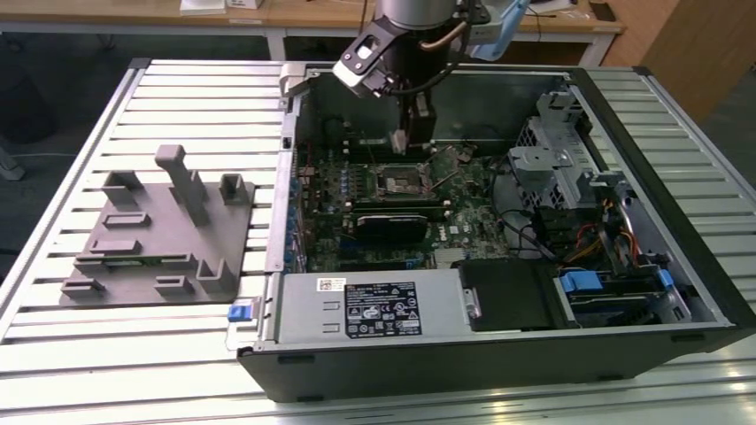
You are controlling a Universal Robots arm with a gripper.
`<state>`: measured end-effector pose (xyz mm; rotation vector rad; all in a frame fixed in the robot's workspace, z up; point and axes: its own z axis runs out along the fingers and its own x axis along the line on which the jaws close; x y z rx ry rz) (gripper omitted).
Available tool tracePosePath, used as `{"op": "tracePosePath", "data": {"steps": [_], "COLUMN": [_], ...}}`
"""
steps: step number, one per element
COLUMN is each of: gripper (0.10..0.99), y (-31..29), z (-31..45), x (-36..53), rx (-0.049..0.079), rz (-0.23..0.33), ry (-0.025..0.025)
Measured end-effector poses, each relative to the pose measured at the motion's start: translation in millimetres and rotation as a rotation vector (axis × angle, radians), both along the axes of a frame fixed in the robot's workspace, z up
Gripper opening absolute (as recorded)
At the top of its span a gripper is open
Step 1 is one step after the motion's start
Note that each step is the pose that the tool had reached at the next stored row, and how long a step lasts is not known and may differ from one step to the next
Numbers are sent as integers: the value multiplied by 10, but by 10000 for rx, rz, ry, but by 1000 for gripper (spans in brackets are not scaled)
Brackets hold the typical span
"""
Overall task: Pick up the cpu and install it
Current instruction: 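Place the cpu into insertion slot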
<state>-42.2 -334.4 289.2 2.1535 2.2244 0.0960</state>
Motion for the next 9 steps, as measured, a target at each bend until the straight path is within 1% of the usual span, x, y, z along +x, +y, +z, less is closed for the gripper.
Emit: {"op": "tracePosePath", "data": {"steps": [9], "gripper": [541], "y": [23], "z": [-164], "x": [0], "rx": [-1], "rz": [1], "ry": [5]}}
